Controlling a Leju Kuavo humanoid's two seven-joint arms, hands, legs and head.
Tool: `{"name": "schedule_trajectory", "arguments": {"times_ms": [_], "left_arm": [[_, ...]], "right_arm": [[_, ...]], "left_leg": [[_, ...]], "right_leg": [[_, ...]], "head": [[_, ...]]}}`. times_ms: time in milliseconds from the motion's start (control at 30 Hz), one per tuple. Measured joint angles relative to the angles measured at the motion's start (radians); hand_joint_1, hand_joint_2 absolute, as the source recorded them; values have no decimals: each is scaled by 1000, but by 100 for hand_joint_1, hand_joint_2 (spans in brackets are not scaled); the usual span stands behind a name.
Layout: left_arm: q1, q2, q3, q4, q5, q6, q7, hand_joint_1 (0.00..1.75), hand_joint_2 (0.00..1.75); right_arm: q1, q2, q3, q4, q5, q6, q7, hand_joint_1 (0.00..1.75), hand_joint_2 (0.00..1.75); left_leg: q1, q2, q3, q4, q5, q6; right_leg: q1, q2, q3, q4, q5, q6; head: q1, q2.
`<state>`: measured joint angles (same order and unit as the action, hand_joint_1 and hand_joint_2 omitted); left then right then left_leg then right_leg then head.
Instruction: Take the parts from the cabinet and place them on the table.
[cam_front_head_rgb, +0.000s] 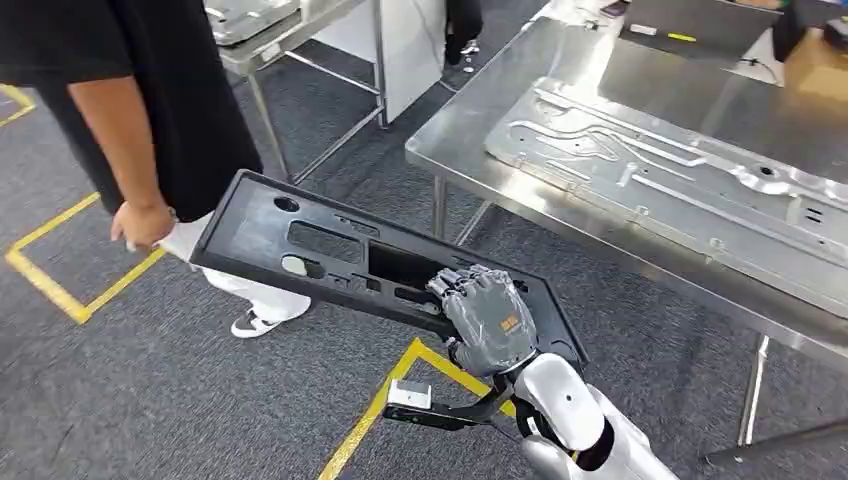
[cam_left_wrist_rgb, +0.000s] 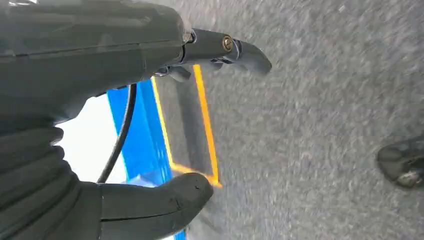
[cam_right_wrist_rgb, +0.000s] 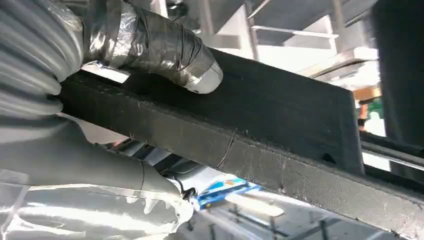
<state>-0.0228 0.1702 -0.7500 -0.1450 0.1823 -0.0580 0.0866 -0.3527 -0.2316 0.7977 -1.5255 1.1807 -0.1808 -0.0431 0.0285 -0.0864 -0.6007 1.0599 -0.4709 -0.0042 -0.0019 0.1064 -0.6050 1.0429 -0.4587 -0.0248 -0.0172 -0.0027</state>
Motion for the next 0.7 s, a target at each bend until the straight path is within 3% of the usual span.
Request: {"name": "schedule_trajectory", "arguments": {"times_ms": [33, 133, 167, 200, 233, 267, 300, 333, 367, 400, 433, 467, 500, 533, 633, 667, 700], "left_arm": [[0, 2, 0, 2, 2, 0, 0, 0, 175], [-8, 3, 0, 2, 7, -1, 0, 0, 175], [-7, -1, 0, 2, 10, -2, 1, 0, 175], [-7, 1, 1, 2, 12, -2, 2, 0, 175], [-6, 1, 1, 2, 14, -2, 2, 0, 175], [-4, 1, 1, 2, 16, -3, 2, 0, 175], [-2, 1, 1, 2, 19, -3, 2, 0, 175], [-2, 1, 2, 2, 23, -5, 2, 0, 175], [-2, 1, 2, 2, 25, -5, 2, 0, 175], [-2, 1, 2, 2, 30, -5, 1, 0, 175], [-3, 0, 2, 2, 34, -5, 0, 0, 175], [-4, -1, 2, 2, 34, -5, 0, 0, 175], [-3, -2, 3, 2, 35, -5, 0, 0, 175], [-3, -2, 3, 2, 37, -4, 0, 0, 175], [-8, -2, 3, 2, 42, -3, -1, 0, 175], [-11, -2, 3, 2, 42, -3, -1, 0, 175], [-12, -2, 3, 2, 42, -3, -1, 0, 175]], "right_arm": [[-3, 0, 0, 0, 0, 0, 0, 175, 175], [-5, 0, 0, 0, 3, 10, 0, 175, 175], [-9, -3, 0, 0, 11, 20, 0, 175, 175], [-17, -5, 0, 0, 32, 32, 6, 175, 175], [-35, -10, 2, 2, 60, 49, 12, 175, 175], [-54, -12, 7, 6, 87, 65, 18, 175, 175], [-67, -15, 11, 10, 109, 79, 25, 175, 175], [-78, -16, 15, 16, 124, 94, 30, 175, 175], [-90, -21, 24, 24, 139, 108, 36, 175, 175], [-102, -26, 34, 31, 153, 122, 41, 175, 175], [-116, -31, 43, 38, 164, 132, 45, 175, 175], [-130, -34, 51, 43, 170, 138, 49, 175, 175], [-146, -36, 59, 47, 176, 143, 53, 175, 175], [-160, -37, 66, 52, 181, 145, 57, 175, 175], [-176, -45, 84, 63, 186, 148, 64, 175, 175], [-181, -47, 88, 65, 186, 148, 63, 175, 175], [-182, -48, 92, 66, 186, 148, 63, 175, 175]], "left_leg": [[1, -9, 6, -17, -8, 0], [-8, 25, 9, -15, -7, 9], [6, 43, 16, -29, -2, 18], [4, 54, 23, -35, -1, 25], [2, 70, 26, -36, -3, 34], [-1, 84, 27, -36, -4, 36], [-2, 100, 28, -36, -7, 37], [-2, 114, 30, -36, -10, 37], [-2, 127, 33, -36, -13, 35], [-1, 140, 39, -36, -17, 33], [-1, 153, 47, -36, -22, 30], [0, 163, 55, -36, -28, 26], [-2, 174, 62, -37, -34, 20], [-9, 182, 63, -37, -37, 14], [-9, 211, 76, -47, -42, -1], [-9, 223, 87, -49, -47, -9], [-3, 176, 85, -35, -60, -14]], "right_leg": [[5, 16, -10, 11, -3, 7], [-5, 51, -15, 0, 4, 27], [2, 43, -15, 3, 1, 32], [10, -27, -20, 19, -10, 37], [7, -72, -46, 70, -41, 40], [2, -93, -89, 152, -79, 44], [-3, -99, -132, 231, -109, 47], [-6, -101, -164, 285, -120, 51], [-10, -102, -174, 295, -108, 54], [-13, -105, -158, 256, -72, 56], [-14, -112, -115, 172, -20, 56], [-13, -130, -66, 76, 28, 52], [-7, -176, -30, 2, 35, 48], [8, -186, -28, -3, 27, 41], [12, -147, -32, -2, 23, 24], [7, -134, -26, -13, 26, 16], [-1, -125, -15, -23, 30, 10]], "head": [[0, 0], [0, 0], [-2, 0], [2, 0], [5, 0], [6, 0], [5, 0], [5, 0], [6, 0], [5, 0], [6, 0], [6, 0], [6, 0], [6, 0], [5, 0], [4, 0], [5, 0]]}}
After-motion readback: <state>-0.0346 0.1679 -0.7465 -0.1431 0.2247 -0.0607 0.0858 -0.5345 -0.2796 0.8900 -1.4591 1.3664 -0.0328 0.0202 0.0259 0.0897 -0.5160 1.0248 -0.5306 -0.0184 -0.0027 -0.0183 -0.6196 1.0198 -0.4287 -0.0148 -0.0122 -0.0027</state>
